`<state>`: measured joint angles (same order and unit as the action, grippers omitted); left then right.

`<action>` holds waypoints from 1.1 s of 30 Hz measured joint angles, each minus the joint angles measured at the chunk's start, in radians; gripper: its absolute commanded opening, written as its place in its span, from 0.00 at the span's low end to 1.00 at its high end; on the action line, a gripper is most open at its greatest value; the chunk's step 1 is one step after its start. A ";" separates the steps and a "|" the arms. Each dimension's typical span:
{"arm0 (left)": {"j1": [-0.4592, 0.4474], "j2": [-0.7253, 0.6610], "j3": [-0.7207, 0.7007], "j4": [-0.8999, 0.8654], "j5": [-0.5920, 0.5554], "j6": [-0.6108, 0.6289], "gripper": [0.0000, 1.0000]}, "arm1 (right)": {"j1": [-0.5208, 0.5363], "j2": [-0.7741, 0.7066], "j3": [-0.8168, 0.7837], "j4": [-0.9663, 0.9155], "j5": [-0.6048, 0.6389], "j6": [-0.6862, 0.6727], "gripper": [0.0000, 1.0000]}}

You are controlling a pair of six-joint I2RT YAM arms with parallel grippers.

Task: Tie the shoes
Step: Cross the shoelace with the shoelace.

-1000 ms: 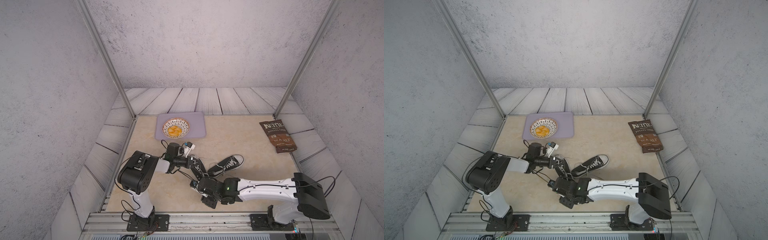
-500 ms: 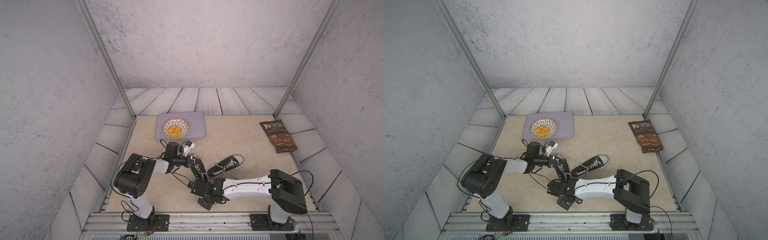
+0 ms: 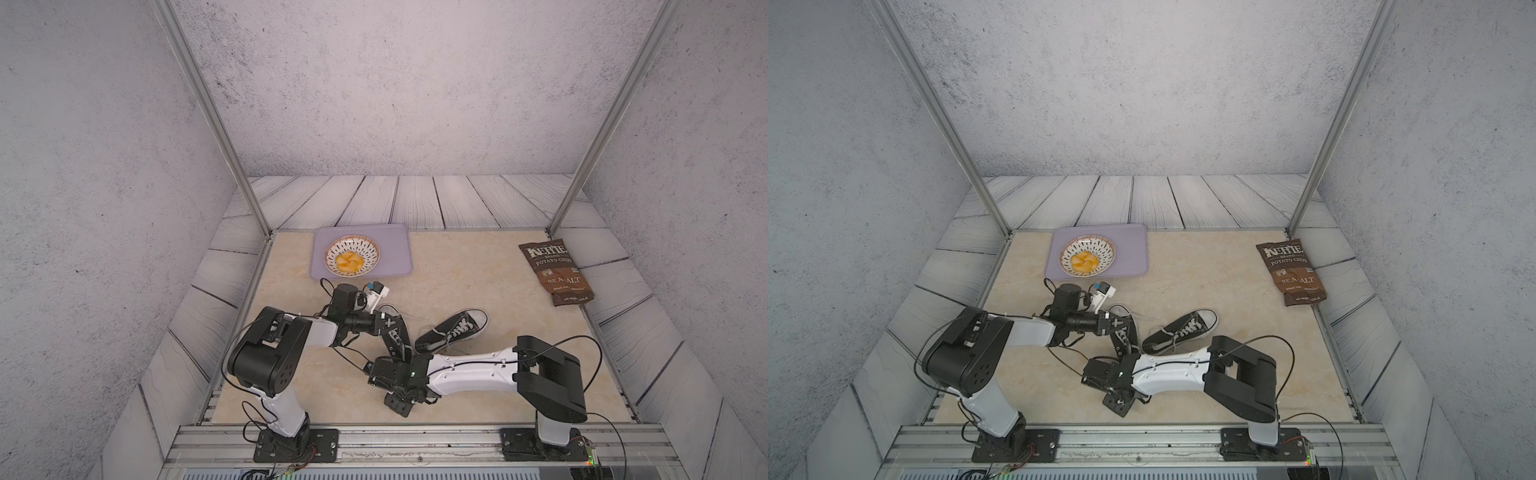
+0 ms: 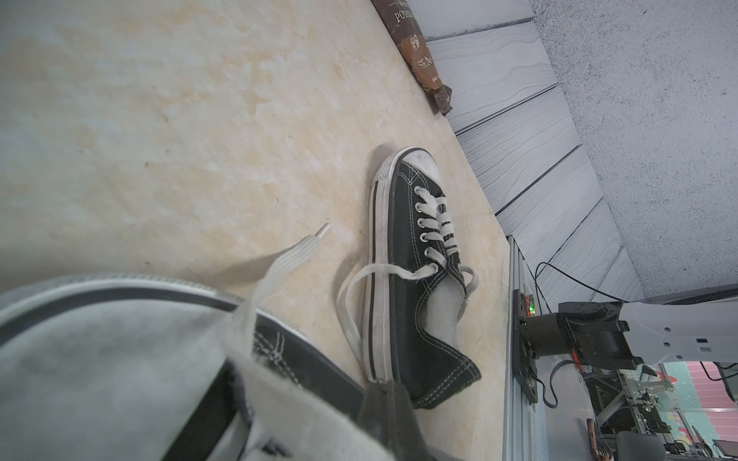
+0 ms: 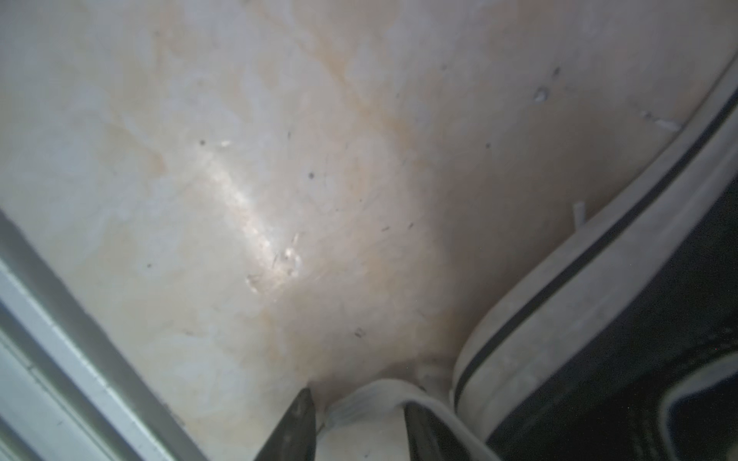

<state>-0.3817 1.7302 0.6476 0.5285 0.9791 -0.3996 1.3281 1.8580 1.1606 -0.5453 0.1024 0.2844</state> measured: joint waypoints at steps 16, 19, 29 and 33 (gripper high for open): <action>0.001 -0.049 -0.023 -0.011 -0.016 0.032 0.03 | -0.003 -0.249 -0.102 -0.079 0.136 0.063 0.00; 0.002 -0.092 -0.031 -0.029 -0.016 0.064 0.04 | -0.005 -0.430 -0.089 -0.116 0.231 0.071 0.00; 0.002 -0.109 -0.027 -0.073 0.047 0.161 0.13 | -0.183 -0.549 -0.055 0.003 0.346 -0.137 0.00; -0.005 -0.106 -0.016 -0.094 0.065 0.204 0.24 | -0.261 -0.510 0.004 0.122 0.287 -0.216 0.00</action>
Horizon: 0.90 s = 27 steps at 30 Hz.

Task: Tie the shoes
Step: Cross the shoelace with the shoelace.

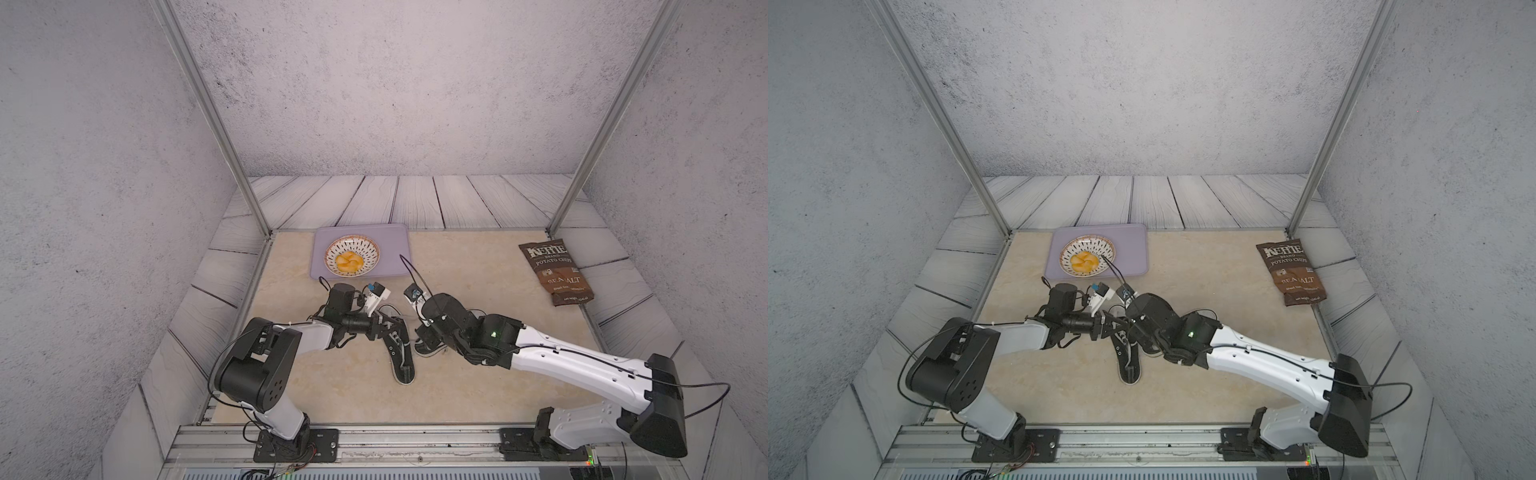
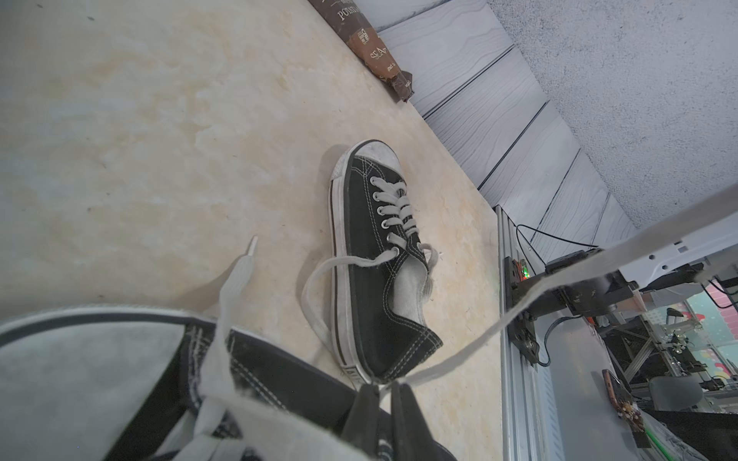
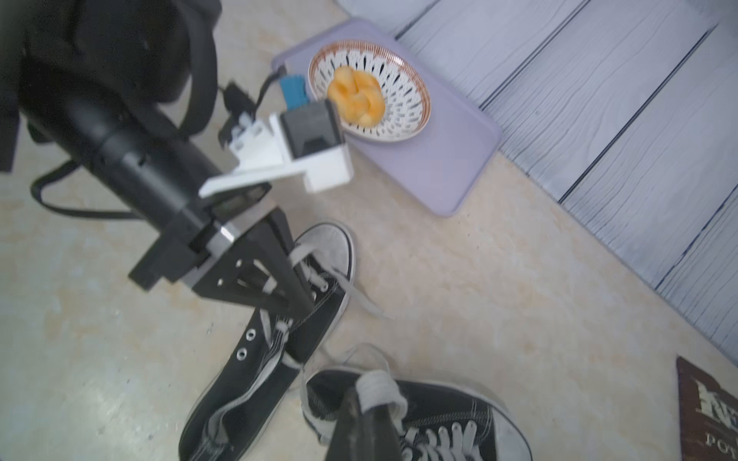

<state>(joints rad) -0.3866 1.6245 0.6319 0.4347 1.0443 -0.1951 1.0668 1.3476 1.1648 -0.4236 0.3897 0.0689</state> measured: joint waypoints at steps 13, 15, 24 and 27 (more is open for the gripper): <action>-0.075 0.082 0.075 -0.035 0.023 0.068 0.47 | -0.111 0.056 0.070 0.134 -0.176 -0.065 0.00; -0.076 0.082 0.078 -0.030 0.002 0.066 0.41 | -0.119 0.056 0.069 0.136 -0.179 -0.063 0.00; -0.072 0.039 0.037 -0.020 -0.120 0.075 0.41 | -0.176 0.035 -0.008 0.141 -0.175 -0.037 0.00; -0.068 0.019 0.029 -0.020 -0.145 0.079 0.45 | -0.179 0.022 -0.023 0.136 -0.174 -0.028 0.00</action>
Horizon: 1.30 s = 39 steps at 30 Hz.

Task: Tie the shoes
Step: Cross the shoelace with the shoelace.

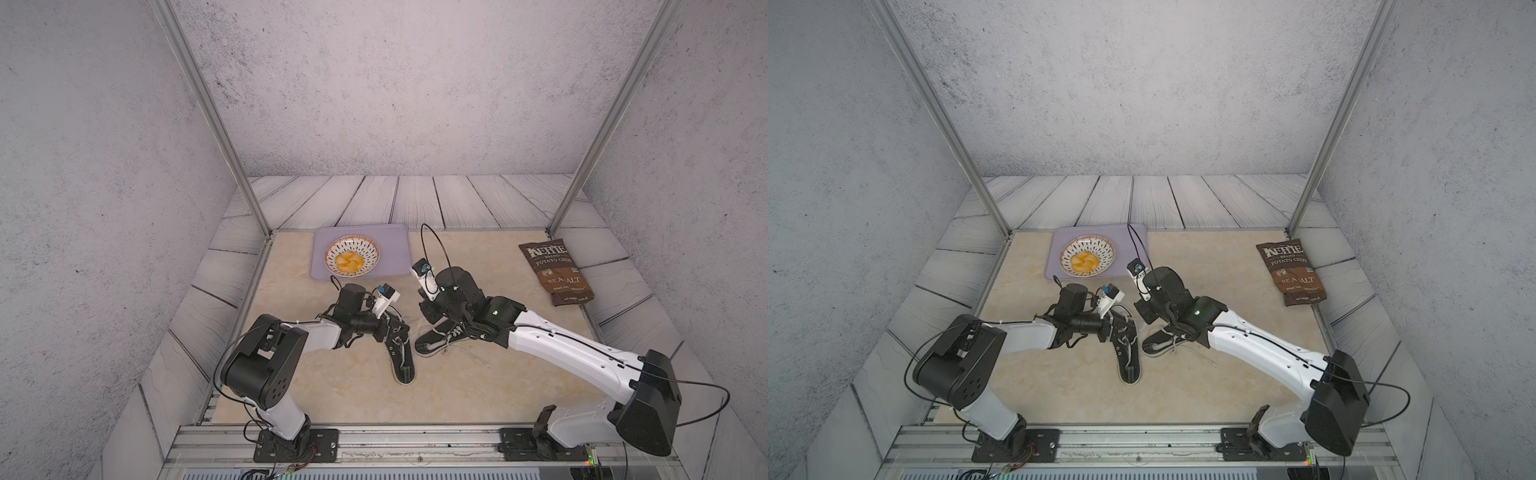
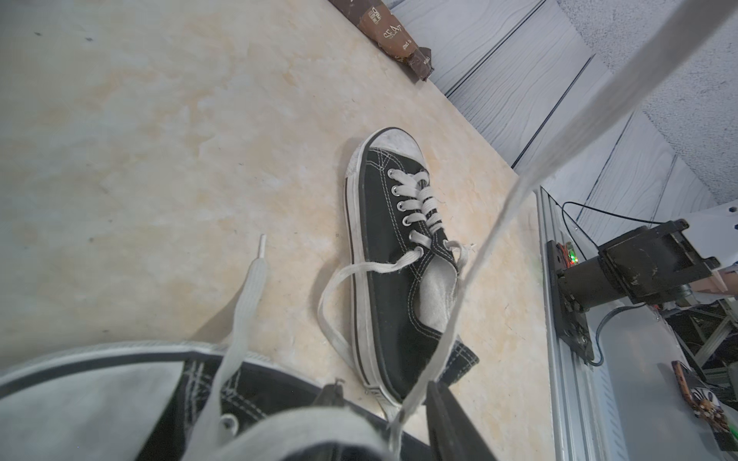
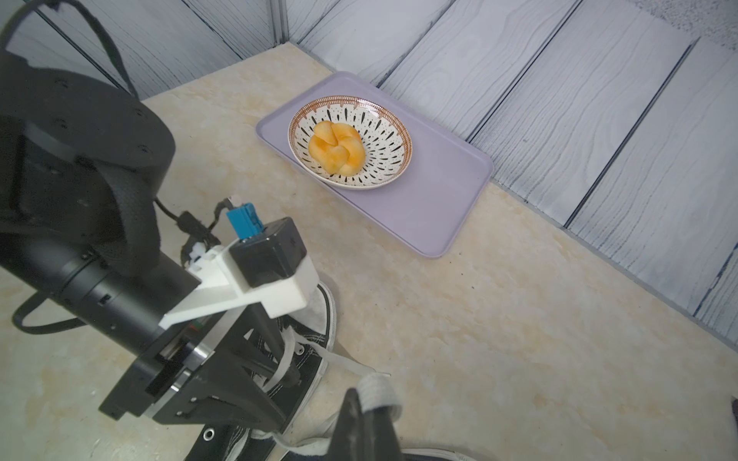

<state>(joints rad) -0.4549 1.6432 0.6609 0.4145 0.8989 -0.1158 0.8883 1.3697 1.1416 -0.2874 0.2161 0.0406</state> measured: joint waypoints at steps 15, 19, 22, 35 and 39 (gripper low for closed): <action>-0.021 0.052 0.080 -0.114 0.057 0.071 0.53 | -0.037 -0.016 0.013 0.008 -0.078 0.012 0.00; -0.026 0.047 0.084 -0.174 0.000 0.111 0.56 | -0.042 -0.016 0.017 0.011 -0.092 0.013 0.00; -0.035 0.024 0.084 -0.248 -0.064 0.146 0.58 | -0.051 -0.016 0.017 0.012 -0.103 0.014 0.00; -0.085 -0.055 0.085 -0.413 -0.243 0.220 0.56 | -0.067 0.001 0.031 0.020 -0.138 0.019 0.00; -0.098 -0.063 0.098 -0.452 -0.288 0.230 0.34 | -0.071 0.001 0.031 0.023 -0.137 0.019 0.00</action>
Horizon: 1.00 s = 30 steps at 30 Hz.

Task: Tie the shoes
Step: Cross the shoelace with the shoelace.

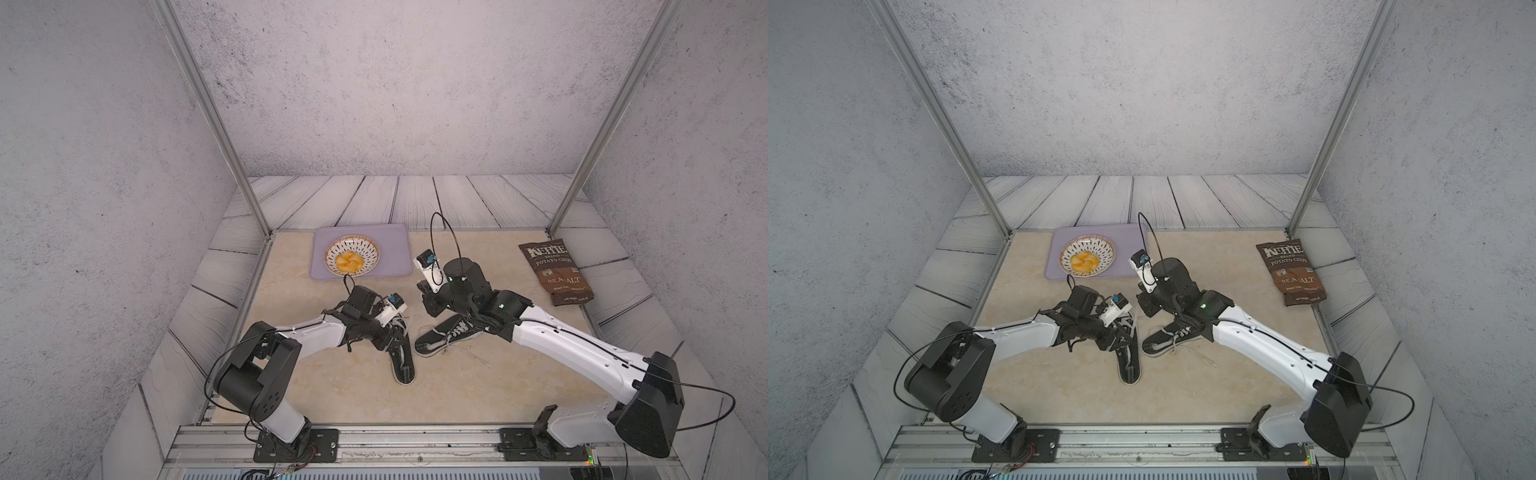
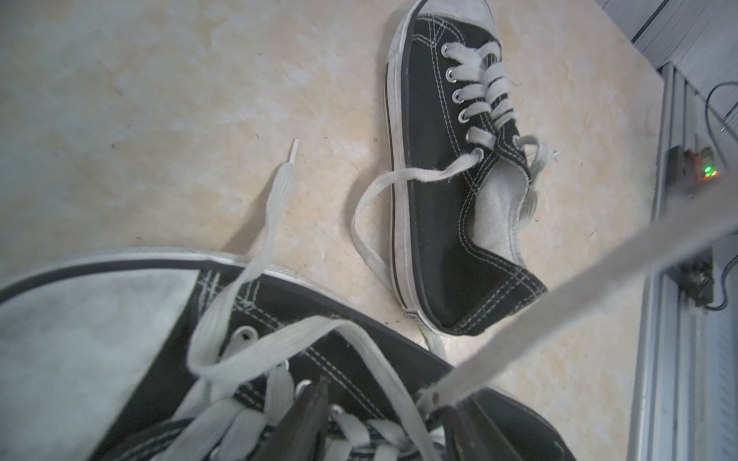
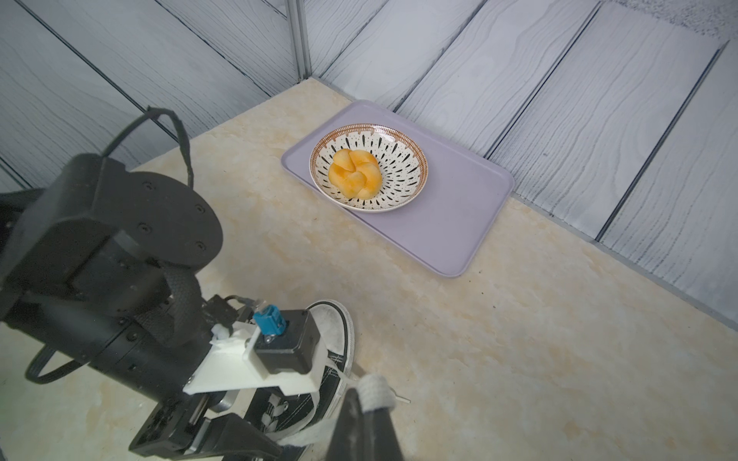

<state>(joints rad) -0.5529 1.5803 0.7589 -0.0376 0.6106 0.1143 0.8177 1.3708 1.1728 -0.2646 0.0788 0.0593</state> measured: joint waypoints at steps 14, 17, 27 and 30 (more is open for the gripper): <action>-0.006 -0.179 -0.172 0.069 -0.156 -0.173 0.49 | -0.015 -0.002 -0.085 -0.024 -0.005 0.023 0.00; -0.008 -0.234 -0.192 0.076 -0.178 -0.269 0.52 | -0.015 -0.015 -0.148 -0.046 -0.055 0.038 0.00; -0.008 -0.202 -0.046 -0.042 -0.325 -0.579 0.49 | -0.015 -0.161 -0.349 0.000 -0.244 0.119 0.00; -0.008 -0.154 -0.009 -0.054 -0.334 -0.649 0.47 | -0.015 -0.161 -0.352 0.015 -0.258 0.129 0.00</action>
<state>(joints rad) -0.5613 1.4258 0.7502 -0.0914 0.2764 -0.5350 0.8028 1.2095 0.8204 -0.2493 -0.1791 0.1886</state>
